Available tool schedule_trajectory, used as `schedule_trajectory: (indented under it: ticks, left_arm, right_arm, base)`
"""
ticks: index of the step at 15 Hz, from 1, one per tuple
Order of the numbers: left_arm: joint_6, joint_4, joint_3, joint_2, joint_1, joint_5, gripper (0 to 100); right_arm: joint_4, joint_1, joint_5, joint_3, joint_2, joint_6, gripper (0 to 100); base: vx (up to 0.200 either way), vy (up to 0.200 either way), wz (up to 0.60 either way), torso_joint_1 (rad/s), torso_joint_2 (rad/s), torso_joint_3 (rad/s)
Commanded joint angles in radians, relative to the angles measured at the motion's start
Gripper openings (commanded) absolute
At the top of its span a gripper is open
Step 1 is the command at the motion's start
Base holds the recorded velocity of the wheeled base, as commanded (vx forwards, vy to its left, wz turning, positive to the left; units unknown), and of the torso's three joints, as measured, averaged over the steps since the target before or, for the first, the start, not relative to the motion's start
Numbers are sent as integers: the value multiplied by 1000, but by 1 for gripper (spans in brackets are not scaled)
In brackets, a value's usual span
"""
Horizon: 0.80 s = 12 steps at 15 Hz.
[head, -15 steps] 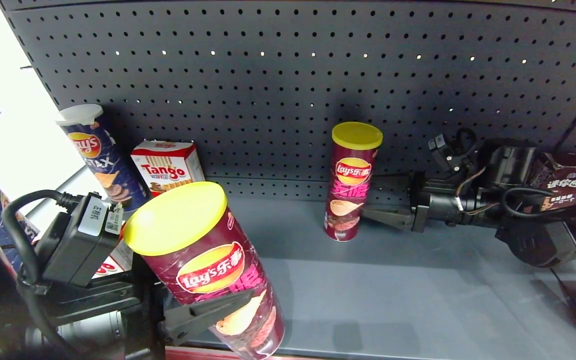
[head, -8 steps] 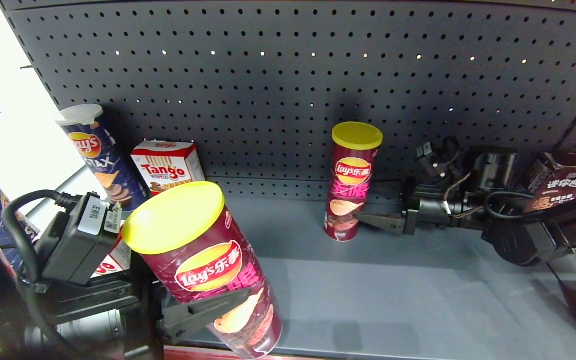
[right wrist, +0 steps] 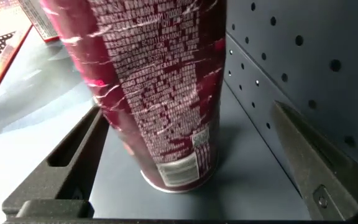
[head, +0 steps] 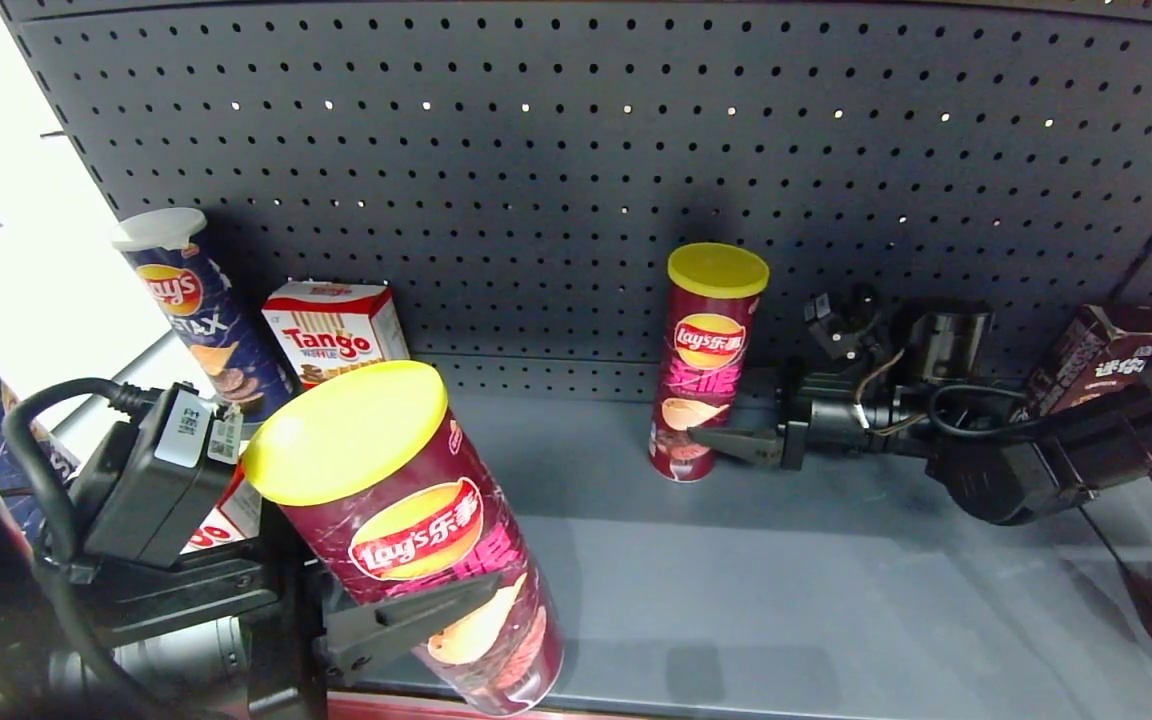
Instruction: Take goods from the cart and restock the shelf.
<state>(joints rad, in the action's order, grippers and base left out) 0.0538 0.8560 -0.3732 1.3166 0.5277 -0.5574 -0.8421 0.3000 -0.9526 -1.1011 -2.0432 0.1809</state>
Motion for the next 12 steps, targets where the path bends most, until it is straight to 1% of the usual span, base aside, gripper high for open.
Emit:
schedule_trajectory:
  ticks: [1,5,10,11,12]
  left_arm:
    - [0,0,-1,1,0,1,0]
    - [0,0,2,1,-2,1,0]
    - [0,0,5,1,-2,2,0]
    - [1,0,7,1,-2,2,0]
    - [1,0,7,1,-2,2,0]
  right_arm:
    - [0,8,0,-14,-22,0,100]
    - [2,30,0,-57,-57,0,100]
    - [-2,39,-2,-80,-71,0,100]
    - [-2,41,0,-80,-69,-1,0]
    - [0,41,0,-77,-66,-1,0]
  base:
    - [0,0,0,0,0,0]
    - [0,0,0,0,0,0]
    - [0,0,0,0,0,0]
    - [0,0,0,0,0,0]
    - [0,0,0,0,0,0]
